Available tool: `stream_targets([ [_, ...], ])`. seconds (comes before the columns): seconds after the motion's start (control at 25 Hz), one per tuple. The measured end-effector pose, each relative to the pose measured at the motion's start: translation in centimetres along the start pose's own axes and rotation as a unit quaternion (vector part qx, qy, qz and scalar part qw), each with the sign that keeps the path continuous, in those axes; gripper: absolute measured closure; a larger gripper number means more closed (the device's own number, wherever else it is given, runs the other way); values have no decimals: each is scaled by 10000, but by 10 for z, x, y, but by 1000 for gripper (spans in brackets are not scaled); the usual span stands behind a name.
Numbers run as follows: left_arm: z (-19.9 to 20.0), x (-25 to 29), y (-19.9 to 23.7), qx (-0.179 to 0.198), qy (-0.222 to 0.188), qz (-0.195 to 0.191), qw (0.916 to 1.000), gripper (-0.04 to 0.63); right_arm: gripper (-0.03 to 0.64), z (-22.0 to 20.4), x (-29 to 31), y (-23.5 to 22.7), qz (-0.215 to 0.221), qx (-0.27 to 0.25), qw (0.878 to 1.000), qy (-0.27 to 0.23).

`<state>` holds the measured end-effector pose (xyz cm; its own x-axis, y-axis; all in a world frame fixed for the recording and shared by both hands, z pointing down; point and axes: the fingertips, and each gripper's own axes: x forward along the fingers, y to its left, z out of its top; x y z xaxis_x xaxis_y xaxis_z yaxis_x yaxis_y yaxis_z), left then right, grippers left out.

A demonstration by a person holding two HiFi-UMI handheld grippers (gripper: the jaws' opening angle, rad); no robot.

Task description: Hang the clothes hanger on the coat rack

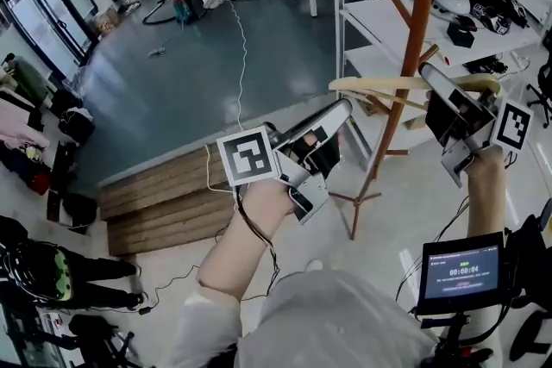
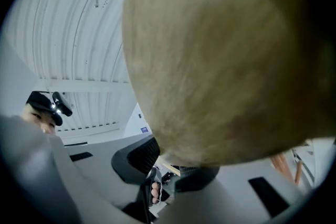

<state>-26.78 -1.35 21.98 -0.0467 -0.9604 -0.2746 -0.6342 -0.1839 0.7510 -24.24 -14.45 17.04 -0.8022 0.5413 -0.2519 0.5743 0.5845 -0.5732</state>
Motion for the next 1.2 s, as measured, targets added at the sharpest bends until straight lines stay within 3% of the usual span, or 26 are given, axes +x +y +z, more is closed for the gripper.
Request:
stream_targets([
  [0.32, 49, 22, -14, -318, -701, 194, 9968, 589, 528, 42, 63, 15, 476, -119, 9979, 428],
  [0.56, 69, 8, -10, -698, -1348, 371, 9877, 589, 528, 60, 80, 37, 777, -338, 9955, 430],
  [1.2, 68, 19, -26, -636, -1282, 283, 9893, 589, 528, 92, 116, 69, 959, -410, 9914, 789],
])
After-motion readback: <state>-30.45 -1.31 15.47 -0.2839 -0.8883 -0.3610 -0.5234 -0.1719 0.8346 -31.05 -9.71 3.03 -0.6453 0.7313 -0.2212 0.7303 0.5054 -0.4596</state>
